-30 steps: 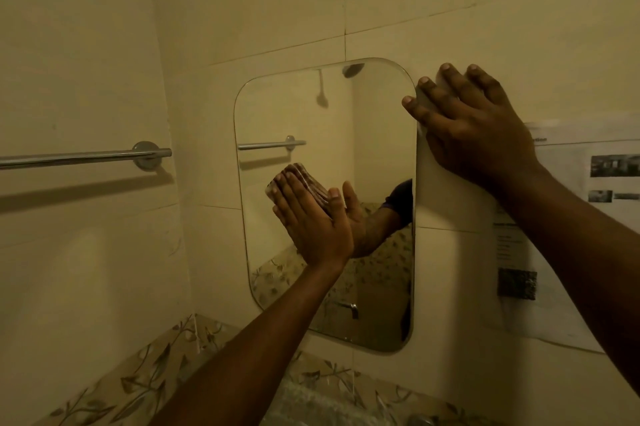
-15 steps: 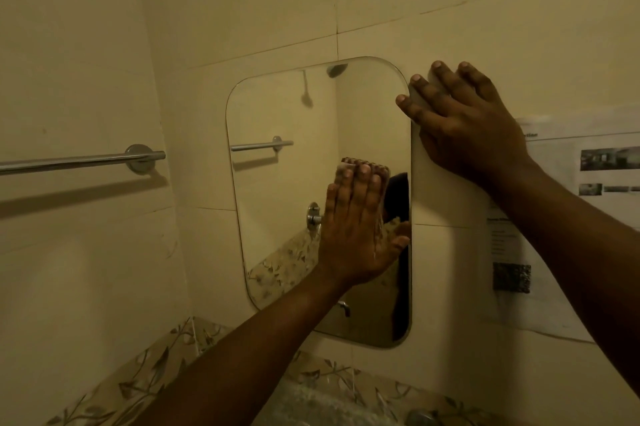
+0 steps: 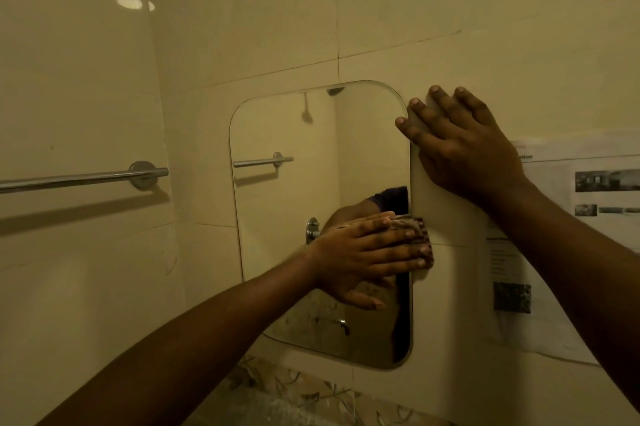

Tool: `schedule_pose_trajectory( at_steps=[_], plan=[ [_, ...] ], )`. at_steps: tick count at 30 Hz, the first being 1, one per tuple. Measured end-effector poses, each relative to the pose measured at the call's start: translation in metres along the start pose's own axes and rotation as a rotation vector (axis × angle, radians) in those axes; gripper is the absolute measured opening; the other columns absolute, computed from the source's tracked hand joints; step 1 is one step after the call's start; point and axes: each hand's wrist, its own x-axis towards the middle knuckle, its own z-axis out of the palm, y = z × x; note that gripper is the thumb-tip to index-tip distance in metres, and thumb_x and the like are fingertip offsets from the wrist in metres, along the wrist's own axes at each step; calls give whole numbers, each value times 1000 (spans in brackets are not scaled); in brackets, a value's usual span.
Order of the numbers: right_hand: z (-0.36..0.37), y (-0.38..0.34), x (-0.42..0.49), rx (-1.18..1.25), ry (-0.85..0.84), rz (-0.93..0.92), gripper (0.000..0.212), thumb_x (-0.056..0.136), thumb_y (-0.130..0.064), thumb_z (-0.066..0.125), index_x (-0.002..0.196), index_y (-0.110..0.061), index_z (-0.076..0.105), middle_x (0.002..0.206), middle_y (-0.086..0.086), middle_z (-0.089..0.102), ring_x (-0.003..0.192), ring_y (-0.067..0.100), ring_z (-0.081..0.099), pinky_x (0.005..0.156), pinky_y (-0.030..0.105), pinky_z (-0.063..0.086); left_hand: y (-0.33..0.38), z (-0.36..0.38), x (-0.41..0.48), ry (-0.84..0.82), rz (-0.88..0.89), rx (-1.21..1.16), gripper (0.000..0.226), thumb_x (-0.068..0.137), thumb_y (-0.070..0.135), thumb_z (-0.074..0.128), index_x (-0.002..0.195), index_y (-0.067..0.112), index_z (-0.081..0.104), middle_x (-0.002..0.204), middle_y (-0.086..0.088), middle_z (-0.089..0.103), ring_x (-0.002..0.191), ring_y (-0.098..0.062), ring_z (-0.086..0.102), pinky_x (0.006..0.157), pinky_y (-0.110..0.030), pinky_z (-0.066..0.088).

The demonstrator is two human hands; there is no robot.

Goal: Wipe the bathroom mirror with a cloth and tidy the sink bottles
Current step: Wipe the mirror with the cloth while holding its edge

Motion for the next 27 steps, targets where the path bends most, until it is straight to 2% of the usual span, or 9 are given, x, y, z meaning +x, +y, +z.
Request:
schedule_pose_trajectory(
  at_steps=[3, 6, 11, 16, 20, 23, 27],
  plan=[
    [0, 1, -1, -8, -7, -3, 47, 111, -22, 40, 157, -12, 49, 158, 23, 49, 150, 49, 41, 123, 61, 31, -6, 1, -3, -19, 61, -25, 83, 102, 69, 41, 168, 20, 30, 178, -6, 23, 167, -30, 14, 135, -55, 10],
    [1, 1, -1, -11, -8, -2, 47, 111, -22, 41, 156, -12, 49, 158, 23, 50, 150, 48, 41, 123, 61, 31, -7, 6, -9, -1, 36, -16, 82, 102, 69, 43, 168, 22, 32, 178, -6, 24, 167, -29, 15, 135, -55, 10],
    [5, 1, -2, -21, 6, -3, 47, 112, -22, 40, 157, -13, 48, 159, 22, 49, 151, 47, 40, 125, 59, 29, 2, 15, -40, 83, -148, 2, 83, 102, 67, 45, 169, 21, 28, 178, -7, 21, 166, -30, 19, 135, -51, 5],
    [8, 2, -2, -28, -5, 4, 47, 113, -24, 36, 159, -14, 45, 160, 22, 47, 152, 46, 38, 127, 58, 25, 13, 21, -82, 87, -351, 8, 86, 102, 67, 46, 169, 17, 26, 179, -10, 19, 166, -34, 15, 135, -53, 3],
    [11, 2, -2, -22, 17, 0, 47, 113, -23, 37, 158, -14, 46, 159, 22, 48, 151, 46, 39, 126, 58, 25, 21, 28, -90, 138, -504, -12, 86, 103, 68, 38, 171, 19, 17, 179, -10, 16, 166, -35, 16, 134, -55, 7],
    [13, 2, -3, -20, 37, -6, 46, 114, -25, 39, 159, -14, 45, 159, 22, 49, 151, 47, 39, 125, 59, 26, 25, 30, -91, 162, -709, -59, 86, 105, 67, 34, 172, 19, 9, 180, -9, 9, 167, -34, 9, 134, -58, 9],
    [15, 4, -4, -27, 41, -5, 47, 114, -25, 40, 160, -15, 43, 158, 23, 49, 151, 47, 39, 125, 58, 25, 22, 34, -101, 284, -1191, -146, 87, 105, 61, 40, 172, 17, 6, 181, -5, 0, 168, -32, 1, 135, -56, 2]
  ],
)
